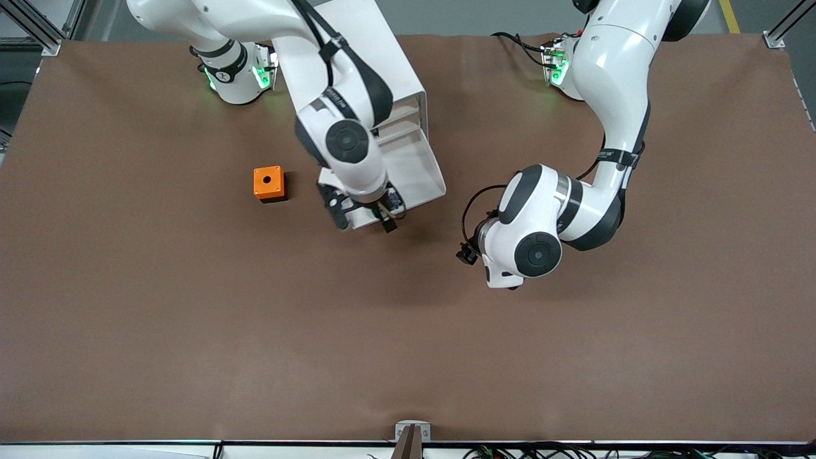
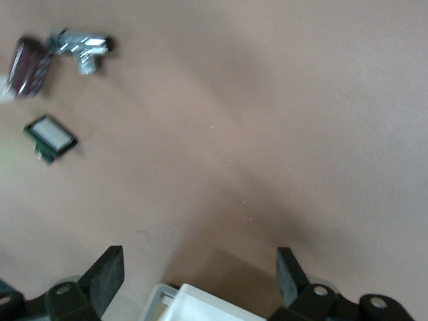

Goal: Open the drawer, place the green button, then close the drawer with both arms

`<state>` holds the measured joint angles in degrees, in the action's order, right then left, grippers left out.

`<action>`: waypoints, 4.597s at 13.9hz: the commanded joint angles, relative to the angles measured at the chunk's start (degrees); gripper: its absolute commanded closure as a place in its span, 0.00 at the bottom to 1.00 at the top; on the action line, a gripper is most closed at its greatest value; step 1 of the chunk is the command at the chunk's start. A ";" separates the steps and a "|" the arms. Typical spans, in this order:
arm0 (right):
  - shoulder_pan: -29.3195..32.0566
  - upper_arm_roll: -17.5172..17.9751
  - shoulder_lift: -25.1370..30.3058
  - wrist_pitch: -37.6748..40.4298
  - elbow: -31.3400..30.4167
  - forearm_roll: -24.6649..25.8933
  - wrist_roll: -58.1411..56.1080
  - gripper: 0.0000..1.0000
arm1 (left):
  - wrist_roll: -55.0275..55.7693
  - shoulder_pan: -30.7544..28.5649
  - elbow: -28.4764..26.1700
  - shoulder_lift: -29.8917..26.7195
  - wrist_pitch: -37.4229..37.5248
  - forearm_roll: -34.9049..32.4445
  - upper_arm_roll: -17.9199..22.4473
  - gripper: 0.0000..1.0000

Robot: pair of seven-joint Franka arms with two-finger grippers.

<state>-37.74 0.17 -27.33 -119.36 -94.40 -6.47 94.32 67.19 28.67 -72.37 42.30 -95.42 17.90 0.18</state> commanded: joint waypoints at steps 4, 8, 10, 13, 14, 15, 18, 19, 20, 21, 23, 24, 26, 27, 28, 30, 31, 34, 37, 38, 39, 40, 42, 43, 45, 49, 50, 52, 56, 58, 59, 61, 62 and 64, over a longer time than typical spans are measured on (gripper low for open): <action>16.18 0.97 5.35 5.90 1.15 -0.47 -32.12 0.00 | -14.27 4.36 -1.19 2.60 -9.84 -1.20 -0.01 0.00; 24.09 0.88 7.72 11.78 1.15 0.23 -54.29 0.00 | -14.98 9.73 -2.42 4.54 -17.42 -1.20 -0.09 0.00; 27.17 0.71 9.83 14.05 0.98 1.20 -63.33 0.00 | -14.98 11.05 -2.60 5.42 -18.83 -0.77 -0.27 0.00; 32.62 0.88 12.46 16.18 0.71 1.38 -66.71 0.00 | -14.90 14.03 -4.18 5.51 -19.10 -0.41 -1.23 0.00; 34.20 0.88 13.52 18.01 0.80 1.29 -69.94 0.00 | -14.72 15.09 -4.88 5.42 -19.45 -0.33 -1.50 0.00; 35.61 0.88 14.49 18.90 0.80 1.20 -74.23 0.00 | -14.72 15.88 -5.41 5.34 -19.45 -0.33 -1.67 0.00; 38.52 0.88 17.56 19.25 0.54 0.67 -77.00 0.00 | -13.84 16.24 -6.28 4.90 -19.36 0.64 -4.22 0.00; 38.96 0.88 18.88 20.30 0.62 0.67 -76.91 0.00 | -13.84 16.33 -6.99 4.90 -19.36 1.16 -5.09 0.00; 39.31 0.88 20.37 21.36 0.63 0.67 -76.91 0.00 | -13.67 16.33 -7.43 4.72 -19.36 1.60 -6.15 0.00; 39.67 0.79 21.95 21.80 0.63 0.67 -77.09 0.00 | -12.62 16.33 -7.69 4.72 -19.36 1.96 -7.46 0.00; 39.93 0.79 24.59 23.20 0.63 1.11 -80.40 0.00 | -9.02 17.55 -7.87 4.72 -19.36 2.05 -8.44 0.00; 40.02 0.79 25.21 24.00 0.63 1.11 -82.08 0.00 | -7.70 18.52 -7.87 4.81 -19.36 2.05 -8.44 0.00; 40.02 0.79 26.27 24.18 0.63 1.29 -82.63 0.00 | -6.46 19.84 -7.87 4.81 -19.36 2.05 -8.44 0.00; 40.02 0.79 26.36 25.22 0.63 1.29 -82.37 0.00 | -5.76 20.80 -7.87 5.07 -19.45 2.05 -8.44 0.00; 40.11 0.71 26.19 25.58 0.71 1.38 -82.62 0.00 | -5.23 21.25 -7.87 5.16 -19.45 2.05 -8.44 0.00; 41.07 0.71 26.10 25.50 1.06 2.51 -82.98 0.00 | -4.96 21.43 -8.31 5.25 -19.45 2.05 -8.44 0.00; 41.07 0.71 26.10 25.24 1.24 3.39 -84.80 0.00 | -4.96 21.86 -8.75 5.16 -19.45 2.05 -8.44 0.00; 41.07 0.79 26.18 23.47 1.24 6.39 -87.99 0.00 | -5.14 19.25 -8.40 4.55 -19.36 1.35 -7.74 0.00; 40.99 0.88 26.45 24.26 1.24 6.56 -87.99 0.00 | -5.84 12.05 -7.87 3.15 -19.36 0.04 -6.43 0.00; 40.90 1.06 26.45 24.27 1.33 6.65 -87.99 0.00 | -5.84 10.02 -7.70 2.01 -19.36 -2.76 -6.25 0.00; 40.90 1.23 26.54 24.27 1.33 6.74 -87.99 0.00 | -5.76 7.91 -7.70 0.34 -19.02 -6.44 -6.33 0.00; 40.90 1.23 26.54 24.27 1.33 6.65 -87.99 0.00 | -5.49 5.54 -7.87 -1.33 -18.23 -10.91 -6.33 0.00; 40.81 1.41 26.89 24.18 1.42 6.65 -87.99 0.00 | -6.02 0.62 -7.79 -4.67 -14.64 -15.25 -6.42 0.00; 40.72 1.41 26.89 24.18 1.59 6.65 -87.90 0.00 | -6.37 -1.14 -7.78 -6.42 -13.66 -16.40 -6.42 0.00; 40.64 1.32 26.80 24.18 1.85 6.65 -88.07 0.00 | -7.51 -5.18 -7.70 -9.68 -11.12 -17.98 -6.42 0.00; 40.90 0.97 26.80 24.27 1.94 6.12 -87.99 0.00 | -14.18 -9.41 -7.70 -15.48 -7.16 -22.02 -6.33 0.00; 40.81 1.06 26.89 24.27 1.86 6.12 -87.47 0.00 | -15.93 -10.38 -7.70 -17.15 -5.49 -22.90 -6.42 0.00; 40.64 1.32 27.41 24.18 1.86 6.65 -87.64 0.00 | -19.71 -12.14 -7.70 -20.49 -2.41 -23.09 -6.42 0.00; 40.46 1.23 28.29 23.83 1.77 6.65 -87.99 0.00 | -27.27 -15.13 -7.70 -27.25 3.04 -23.09 -6.42 0.00; 40.46 1.23 28.38 24.35 1.77 6.65 -88.07 0.00 | -31.49 -17.49 -7.70 -29.98 6.11 -23.09 -6.60 0.00; 40.46 1.23 28.38 24.44 1.68 6.65 -88.08 0.00 | -34.20 -19.16 -7.78 -31.30 7.95 -22.91 -7.03 0.00; 40.55 1.23 28.47 24.62 1.68 6.48 -88.16 0.00 | -41.84 -20.05 -7.78 -33.06 10.86 -22.56 -6.86 0.00; 40.55 1.23 28.47 24.62 1.68 6.47 -88.16 0.00 | -45.88 -21.62 -8.48 -34.73 11.13 -22.30 -6.86 0.00; 40.63 1.15 28.47 24.53 1.68 6.39 -88.08 0.00 | -51.52 -24.61 -14.52 -39.99 9.74 -21.51 -7.04 0.00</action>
<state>2.27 0.91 0.10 -95.16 -92.13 -0.88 6.93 20.84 6.93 -79.97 8.38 -84.49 -3.97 -5.93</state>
